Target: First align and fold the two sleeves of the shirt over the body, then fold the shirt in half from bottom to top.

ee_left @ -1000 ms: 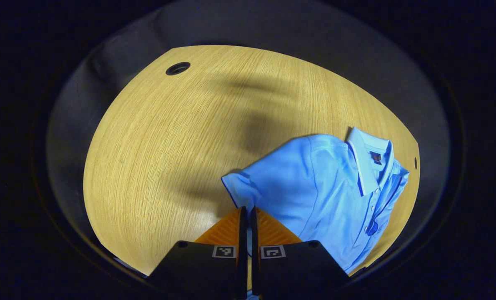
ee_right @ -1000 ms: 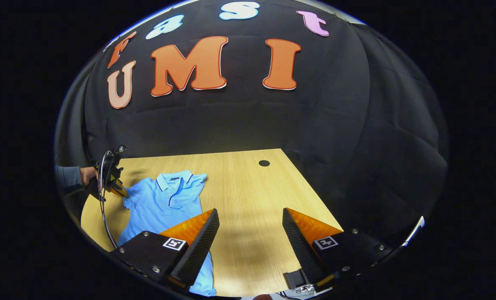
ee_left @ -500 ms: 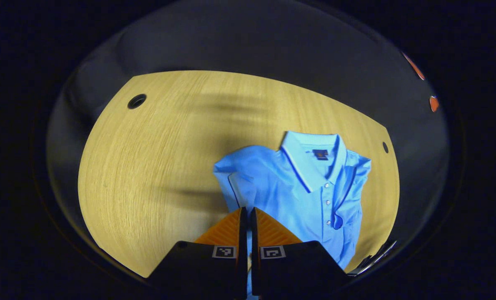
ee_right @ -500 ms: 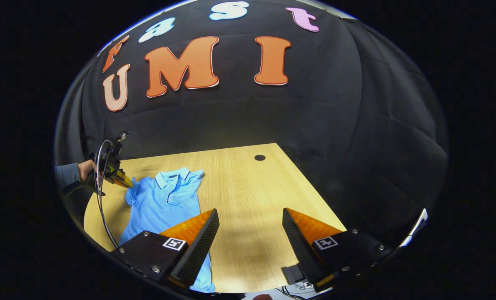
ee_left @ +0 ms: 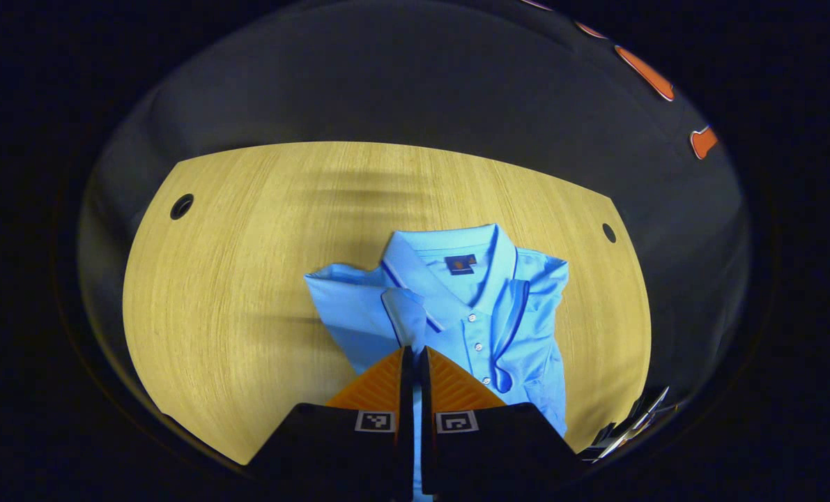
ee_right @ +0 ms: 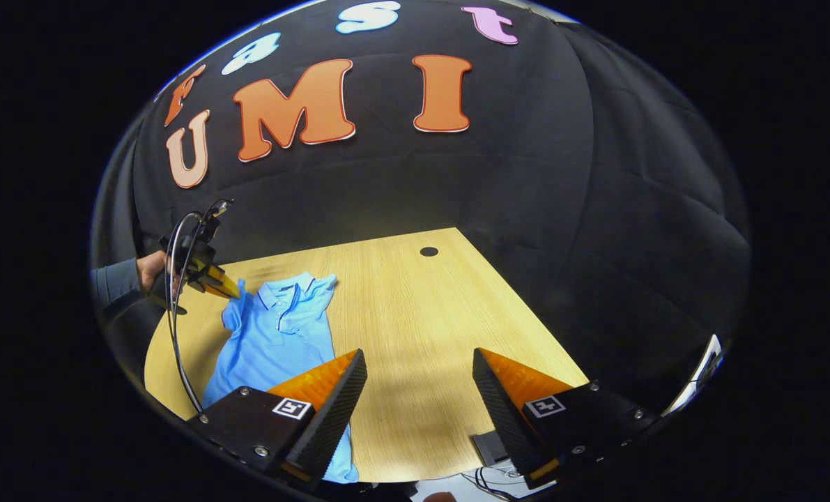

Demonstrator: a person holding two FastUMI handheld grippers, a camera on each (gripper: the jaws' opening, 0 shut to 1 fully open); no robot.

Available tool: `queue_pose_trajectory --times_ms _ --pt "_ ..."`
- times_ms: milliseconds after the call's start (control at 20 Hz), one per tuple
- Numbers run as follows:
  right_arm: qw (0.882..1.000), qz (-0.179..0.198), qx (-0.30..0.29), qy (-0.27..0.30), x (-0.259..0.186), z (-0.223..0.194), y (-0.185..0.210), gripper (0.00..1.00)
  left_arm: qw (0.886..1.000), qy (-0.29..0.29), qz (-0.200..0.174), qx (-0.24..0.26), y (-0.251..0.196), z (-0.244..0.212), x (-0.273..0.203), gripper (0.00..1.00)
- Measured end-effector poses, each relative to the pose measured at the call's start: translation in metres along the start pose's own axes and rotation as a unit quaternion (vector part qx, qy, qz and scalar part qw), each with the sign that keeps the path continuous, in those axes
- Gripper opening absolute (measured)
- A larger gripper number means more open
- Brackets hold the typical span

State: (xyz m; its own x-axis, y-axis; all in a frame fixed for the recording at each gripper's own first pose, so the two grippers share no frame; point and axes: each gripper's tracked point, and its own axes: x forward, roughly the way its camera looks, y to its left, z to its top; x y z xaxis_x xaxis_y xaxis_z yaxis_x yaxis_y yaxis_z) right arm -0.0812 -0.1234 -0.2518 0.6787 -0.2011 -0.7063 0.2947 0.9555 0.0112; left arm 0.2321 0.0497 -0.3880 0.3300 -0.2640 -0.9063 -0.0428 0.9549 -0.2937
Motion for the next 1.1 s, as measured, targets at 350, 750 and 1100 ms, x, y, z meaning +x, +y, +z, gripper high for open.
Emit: queue_pose_trajectory --times_ms 350,750,1100 --pt "1.000 0.004 -0.002 0.014 -0.002 -0.012 -0.004 0.96 1.000 0.022 -0.008 0.009 -0.047 -0.004 0.022 0.08" --pt "0.999 0.014 -0.005 0.030 0.005 -0.016 0.002 0.96 0.998 0.053 -0.040 -0.005 -0.076 -0.021 0.034 0.55" --pt "0.996 0.051 -0.014 0.076 0.022 -0.036 0.022 0.96 0.997 0.022 -0.032 0.072 -0.048 -0.048 -0.017 0.99"
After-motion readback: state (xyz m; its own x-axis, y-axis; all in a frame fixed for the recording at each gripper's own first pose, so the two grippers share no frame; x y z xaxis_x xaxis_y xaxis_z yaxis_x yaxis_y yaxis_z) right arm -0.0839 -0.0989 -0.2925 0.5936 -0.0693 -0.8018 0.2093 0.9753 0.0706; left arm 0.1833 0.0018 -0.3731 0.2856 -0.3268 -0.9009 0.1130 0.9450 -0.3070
